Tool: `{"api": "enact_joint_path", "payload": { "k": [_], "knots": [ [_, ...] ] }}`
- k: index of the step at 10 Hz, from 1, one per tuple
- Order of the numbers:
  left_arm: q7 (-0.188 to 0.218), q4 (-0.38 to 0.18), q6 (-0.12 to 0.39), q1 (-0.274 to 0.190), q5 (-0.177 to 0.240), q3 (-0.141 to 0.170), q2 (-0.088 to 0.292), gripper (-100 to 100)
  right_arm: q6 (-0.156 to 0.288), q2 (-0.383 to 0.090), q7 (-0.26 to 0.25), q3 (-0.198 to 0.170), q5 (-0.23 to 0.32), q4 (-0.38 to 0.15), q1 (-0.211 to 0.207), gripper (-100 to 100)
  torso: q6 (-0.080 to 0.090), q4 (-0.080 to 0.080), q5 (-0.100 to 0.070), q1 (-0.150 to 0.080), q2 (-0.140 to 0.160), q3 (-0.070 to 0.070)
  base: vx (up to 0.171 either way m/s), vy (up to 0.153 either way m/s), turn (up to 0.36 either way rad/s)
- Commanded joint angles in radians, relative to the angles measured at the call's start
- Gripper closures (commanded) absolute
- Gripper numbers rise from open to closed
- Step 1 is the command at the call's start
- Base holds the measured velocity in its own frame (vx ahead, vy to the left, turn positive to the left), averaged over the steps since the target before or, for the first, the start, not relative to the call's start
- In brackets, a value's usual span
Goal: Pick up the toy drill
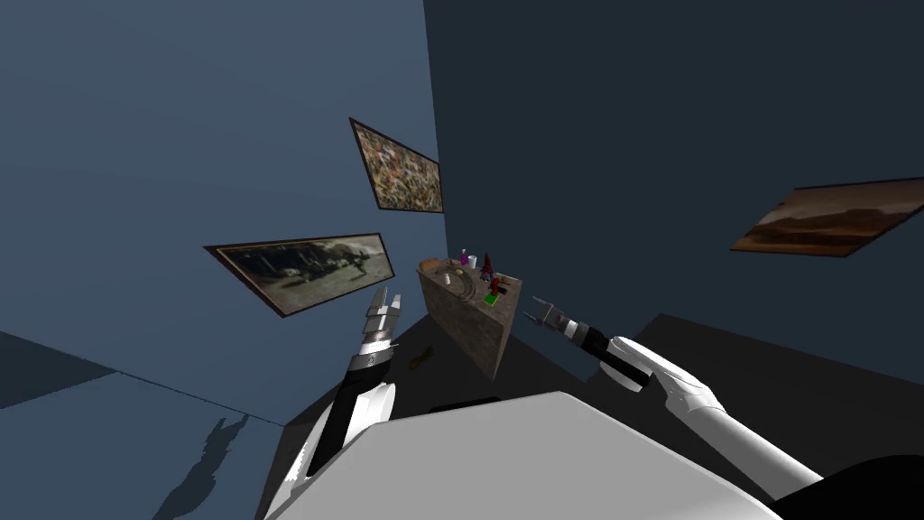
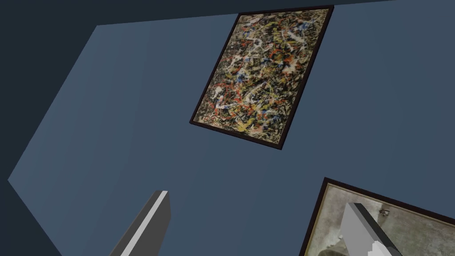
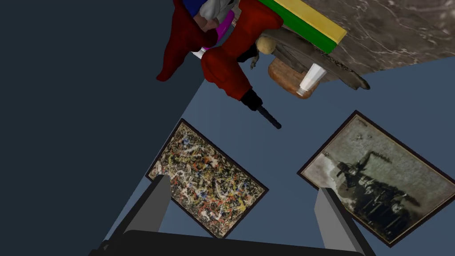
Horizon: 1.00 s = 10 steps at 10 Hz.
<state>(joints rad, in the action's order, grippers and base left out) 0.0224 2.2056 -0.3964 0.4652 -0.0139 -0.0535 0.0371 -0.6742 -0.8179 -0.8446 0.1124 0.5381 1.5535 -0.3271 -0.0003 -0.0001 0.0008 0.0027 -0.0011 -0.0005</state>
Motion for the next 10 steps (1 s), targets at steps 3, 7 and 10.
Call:
{"api": "enact_joint_path", "payload": {
  "k": [3, 7, 10],
  "knots": [
    [0.0, 0.0, 0.0, 0.0, 0.0, 0.0, 0.0, 0, -0.003, -0.102, -0.089, -0.016, 0.06, -0.059, 0.029, -100, 0.001, 0.0, 0.0, 0.0, -0.001, 0.0, 0.021, 0.04, 0.144],
    [0.0, 0.0, 0.0, 0.0, 0.0, 0.0, 0.0, 0, -0.005, -0.214, -0.173, -0.037, 0.122, -0.121, 0.057, -100, 0.0, 0.0, 0.0, -0.001, -0.001, 0.0, 0.027, 0.034, 0.179],
    [0.0, 0.0, 0.0, 0.0, 0.0, 0.0, 0.0, 0, -0.004, -0.292, -0.217, -0.055, 0.158, -0.156, 0.073, -100, 0.001, 0.0, 0.0, -0.001, -0.001, -0.001, 0.031, 0.021, 0.167]
  ]
}}
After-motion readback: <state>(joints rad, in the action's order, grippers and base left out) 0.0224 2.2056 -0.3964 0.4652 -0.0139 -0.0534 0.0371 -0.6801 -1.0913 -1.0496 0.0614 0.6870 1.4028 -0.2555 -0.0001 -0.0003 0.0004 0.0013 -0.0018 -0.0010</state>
